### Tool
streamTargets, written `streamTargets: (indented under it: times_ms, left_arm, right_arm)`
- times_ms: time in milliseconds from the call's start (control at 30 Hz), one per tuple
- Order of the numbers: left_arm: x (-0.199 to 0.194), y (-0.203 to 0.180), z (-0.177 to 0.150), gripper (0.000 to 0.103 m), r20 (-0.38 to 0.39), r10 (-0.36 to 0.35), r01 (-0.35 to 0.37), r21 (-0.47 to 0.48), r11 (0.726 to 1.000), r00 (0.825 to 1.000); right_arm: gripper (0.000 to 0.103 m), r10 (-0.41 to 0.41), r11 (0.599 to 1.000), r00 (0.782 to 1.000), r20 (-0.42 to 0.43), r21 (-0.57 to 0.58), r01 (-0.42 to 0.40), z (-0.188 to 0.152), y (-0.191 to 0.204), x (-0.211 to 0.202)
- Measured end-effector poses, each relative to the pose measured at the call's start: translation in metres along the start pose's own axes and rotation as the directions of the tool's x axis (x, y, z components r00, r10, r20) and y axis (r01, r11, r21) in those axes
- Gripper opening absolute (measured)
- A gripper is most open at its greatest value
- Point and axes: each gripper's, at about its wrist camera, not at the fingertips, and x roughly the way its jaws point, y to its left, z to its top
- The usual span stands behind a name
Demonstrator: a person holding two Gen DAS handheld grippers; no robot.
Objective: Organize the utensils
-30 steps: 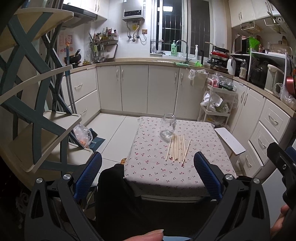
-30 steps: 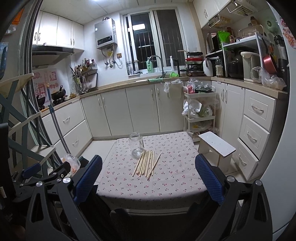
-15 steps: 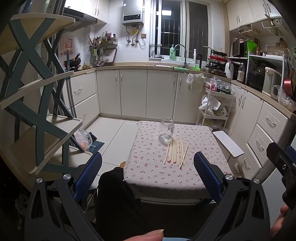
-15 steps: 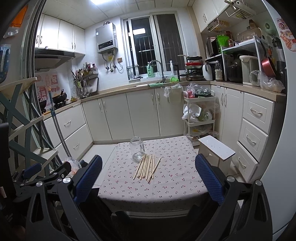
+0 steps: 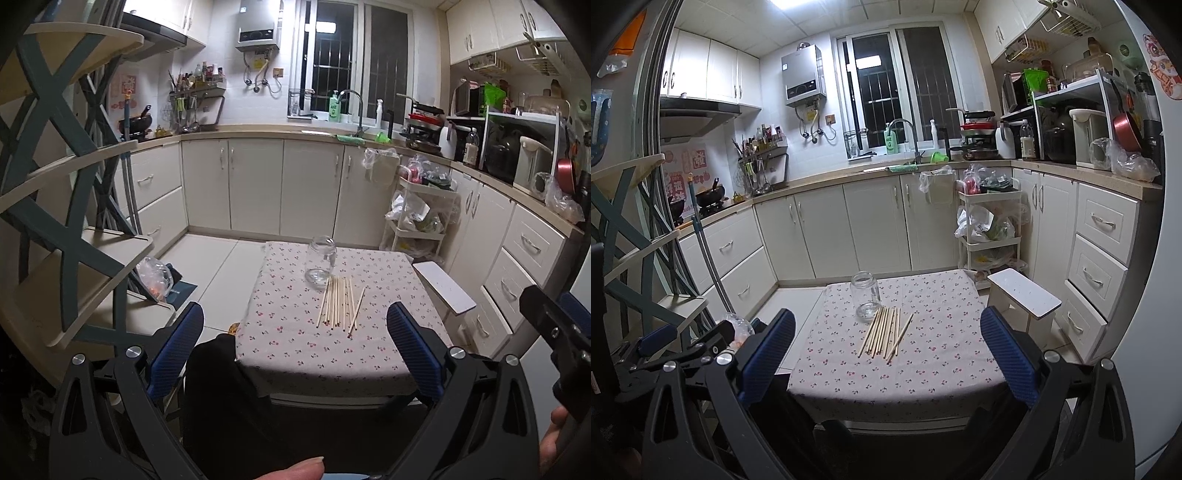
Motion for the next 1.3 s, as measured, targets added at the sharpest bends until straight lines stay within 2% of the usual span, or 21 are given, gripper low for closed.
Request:
streamTargets:
  times_ms: [133,300,400,467,533,667,800,867,967,1200,1233,1300]
  left_arm:
    - [0.013,-0.001,-0.002,0.096,-0.033,-0.017,0.017,0.008,1.0,0.999]
    - [0.045,-0.001,0.001,0.095,-0.086,-0.032,0.033,0.01,0.999,0.996]
    - [0.08,-0.002,0.003,0.089,-0.142,-0.025,0.026,0.005,1.0,0.99]
    - [0.108,-0.003,0.004,0.08,-0.197,-0.029,0.029,-0.003,1.0,0.98]
    - [0.133,-0.002,0.005,0.078,-0.234,-0.049,0.045,-0.024,0.999,0.971]
    - [0.17,-0.004,0.005,0.078,-0.243,-0.031,0.028,-0.013,1.0,0.97]
    - [0.216,-0.005,0.005,0.079,-0.299,-0.04,0.036,-0.02,0.999,0.954]
    - [0.238,-0.006,0.003,0.087,-0.312,-0.022,0.023,0.0,1.0,0.95]
    - [0.271,-0.012,-0.001,0.09,-0.339,-0.018,0.026,0.019,0.999,0.941]
    - [0.344,-0.022,-0.011,0.092,-0.406,-0.039,0.056,0.032,0.998,0.913]
    - [0.353,-0.024,-0.013,0.092,-0.412,-0.034,0.054,0.038,0.998,0.911]
    - [0.371,-0.026,-0.016,0.092,-0.421,-0.037,0.061,0.044,0.997,0.906]
  right_arm:
    - [0.096,-0.003,1.0,1.0,-0.014,0.018,0.003,0.0,-0.004,0.009]
    - [0.096,-0.024,0.999,0.998,-0.064,0.036,0.026,0.0,-0.015,0.042]
    - [0.096,-0.036,0.998,0.995,-0.093,0.056,0.041,0.002,-0.025,0.072]
    - [0.096,-0.041,0.997,0.992,-0.121,0.067,0.05,0.002,-0.03,0.095]
    - [0.096,-0.041,0.996,0.987,-0.153,0.077,0.053,0.0,-0.034,0.117]
    - [0.096,-0.041,0.996,0.973,-0.229,0.073,0.059,-0.009,-0.037,0.164]
    - [0.096,-0.055,0.995,0.953,-0.299,0.068,0.079,-0.021,-0.043,0.21]
    - [0.096,-0.062,0.994,0.942,-0.329,0.07,0.09,-0.028,-0.049,0.232]
    - [0.096,-0.068,0.993,0.925,-0.374,0.067,0.1,-0.038,-0.057,0.27]
    - [0.096,-0.057,0.996,0.901,-0.429,0.042,0.083,-0.056,-0.062,0.342]
    - [0.096,-0.054,0.996,0.896,-0.441,0.038,0.079,-0.059,-0.062,0.353]
    - [0.085,-0.049,0.996,0.884,-0.465,0.041,0.077,-0.064,-0.063,0.375]
